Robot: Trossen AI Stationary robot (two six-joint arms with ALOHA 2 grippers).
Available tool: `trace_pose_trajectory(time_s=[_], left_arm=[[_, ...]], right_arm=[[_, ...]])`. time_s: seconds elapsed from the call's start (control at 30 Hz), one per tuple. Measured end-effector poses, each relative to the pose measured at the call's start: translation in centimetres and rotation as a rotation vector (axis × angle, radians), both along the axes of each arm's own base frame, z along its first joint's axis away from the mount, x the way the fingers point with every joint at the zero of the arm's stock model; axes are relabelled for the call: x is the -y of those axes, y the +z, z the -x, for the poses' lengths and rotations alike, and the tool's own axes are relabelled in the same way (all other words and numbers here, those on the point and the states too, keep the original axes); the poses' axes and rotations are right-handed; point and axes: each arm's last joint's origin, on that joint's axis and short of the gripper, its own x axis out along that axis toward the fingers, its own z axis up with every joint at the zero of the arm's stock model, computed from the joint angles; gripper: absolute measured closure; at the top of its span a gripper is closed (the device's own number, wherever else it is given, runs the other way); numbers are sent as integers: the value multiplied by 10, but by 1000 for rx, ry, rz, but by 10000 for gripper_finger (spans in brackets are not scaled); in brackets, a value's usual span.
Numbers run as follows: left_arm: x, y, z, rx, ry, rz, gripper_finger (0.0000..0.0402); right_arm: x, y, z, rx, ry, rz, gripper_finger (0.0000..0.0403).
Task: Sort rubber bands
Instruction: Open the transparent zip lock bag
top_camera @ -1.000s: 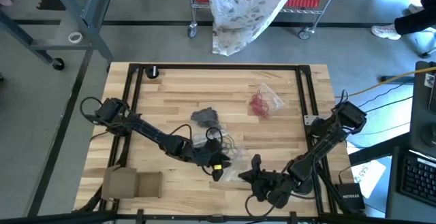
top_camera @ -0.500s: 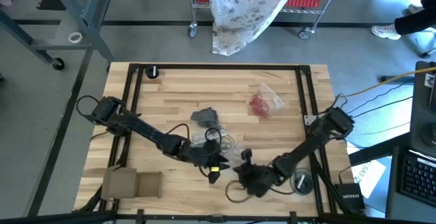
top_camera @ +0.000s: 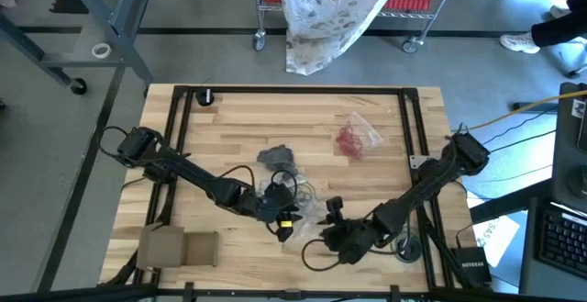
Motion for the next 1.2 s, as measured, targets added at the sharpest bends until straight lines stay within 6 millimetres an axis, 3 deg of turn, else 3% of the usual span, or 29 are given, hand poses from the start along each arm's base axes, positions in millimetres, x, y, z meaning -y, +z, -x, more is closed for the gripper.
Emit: trace_pose_trajectory(time_s=[0.13,0.4,0.6,0.7,0.87,1.0,1.2], left_arm=[[-2,-14,-3,-48,46,24,274],[6,-20,-1,-60,30,32,274],[9,-22,2,-86,22,15,274],[8,-25,4,-117,34,14,274],[9,-24,4,-97,60,8,274],[8,-27,3,-99,85,-10,274],[13,-30,5,-100,88,-5,274]], right_arm=[[3,9,-2,14,-32,-23,245],[14,-25,-12,-47,-158,-23,244],[11,-37,-17,-108,-155,-129,244],[13,-31,-12,-174,-156,-127,244],[18,-5,-13,-82,-222,-28,244],[36,-17,-20,-38,-296,-13,244],[58,-47,-28,-42,-384,-265,244]])
